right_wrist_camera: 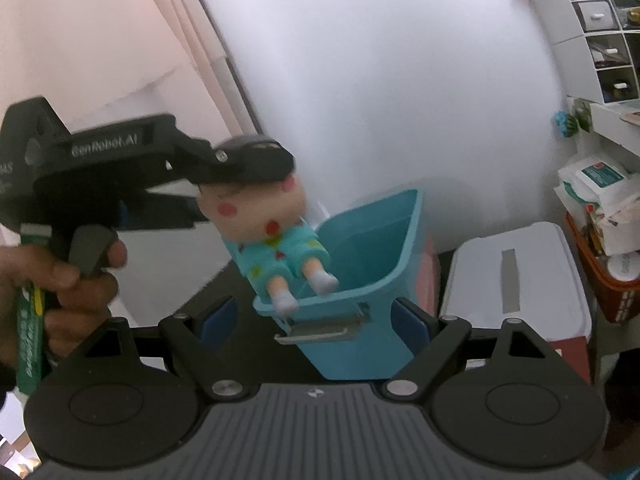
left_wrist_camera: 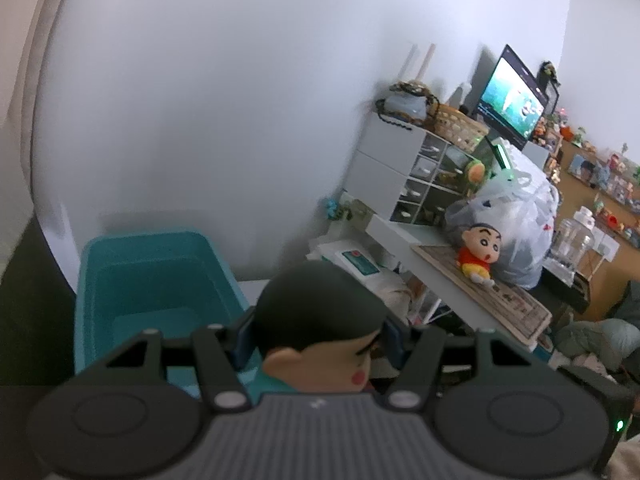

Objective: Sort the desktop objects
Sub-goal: 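Carry the Shin-chan figurine with the left gripper over the teal bin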

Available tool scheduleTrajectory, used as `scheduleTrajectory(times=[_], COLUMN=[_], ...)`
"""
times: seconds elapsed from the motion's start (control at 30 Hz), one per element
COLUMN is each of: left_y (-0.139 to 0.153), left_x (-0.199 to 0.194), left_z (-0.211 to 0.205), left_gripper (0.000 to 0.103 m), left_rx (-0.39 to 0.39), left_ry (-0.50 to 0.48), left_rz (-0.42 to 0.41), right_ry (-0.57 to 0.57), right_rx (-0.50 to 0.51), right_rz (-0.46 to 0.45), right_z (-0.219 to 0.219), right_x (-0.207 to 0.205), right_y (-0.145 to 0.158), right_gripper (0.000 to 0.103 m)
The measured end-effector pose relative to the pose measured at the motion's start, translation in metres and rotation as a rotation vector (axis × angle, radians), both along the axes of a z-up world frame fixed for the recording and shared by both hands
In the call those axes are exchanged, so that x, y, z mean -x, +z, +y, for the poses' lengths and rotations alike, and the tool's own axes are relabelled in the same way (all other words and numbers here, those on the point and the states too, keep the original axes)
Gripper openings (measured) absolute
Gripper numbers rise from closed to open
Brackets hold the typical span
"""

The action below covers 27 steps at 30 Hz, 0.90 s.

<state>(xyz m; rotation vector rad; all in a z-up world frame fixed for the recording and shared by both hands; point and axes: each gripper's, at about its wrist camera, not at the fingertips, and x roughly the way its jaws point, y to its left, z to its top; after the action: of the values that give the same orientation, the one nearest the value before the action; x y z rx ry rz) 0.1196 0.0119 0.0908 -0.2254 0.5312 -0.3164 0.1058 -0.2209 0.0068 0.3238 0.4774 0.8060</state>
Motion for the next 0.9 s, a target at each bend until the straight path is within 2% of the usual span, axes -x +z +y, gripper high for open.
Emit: scheduleTrajectory(times=[0.2, 0.37, 0.5, 0.57, 0.9], left_y=[0.009, 0.013, 0.01, 0.009, 0.006], left_x=[-0.011, -0.021, -0.03, -0.036, -0.061], left_z=[0.014, 0.022, 0.027, 0.03, 0.043], left_gripper=[0.065, 0.065, 0.065, 0.065, 0.065], left_rx=[-0.014, -0.028, -0.052, -0.053, -0.053], left_ry=[0.037, 0.066, 0.075, 0.083, 0.123], left_rz=[0.0, 0.005, 0.017, 0.023, 0.029], right_ry=[-0.023, -0.04, -0.065, -0.08, -0.097], right_rx=[0.042, 0.049, 0.064, 0.07, 0.094], right_rz=[0.027, 0.064, 0.06, 0.063, 0.098], right_z=[0.027, 0.029, 0.028, 0.017, 0.032], right_x=[-0.011, -0.016, -0.016, -0.008, -0.014], right_y=[-0.021, -0.023, -0.024, -0.012, -0.027], right_gripper=[0.088, 0.088, 0.091, 0.092, 0.096])
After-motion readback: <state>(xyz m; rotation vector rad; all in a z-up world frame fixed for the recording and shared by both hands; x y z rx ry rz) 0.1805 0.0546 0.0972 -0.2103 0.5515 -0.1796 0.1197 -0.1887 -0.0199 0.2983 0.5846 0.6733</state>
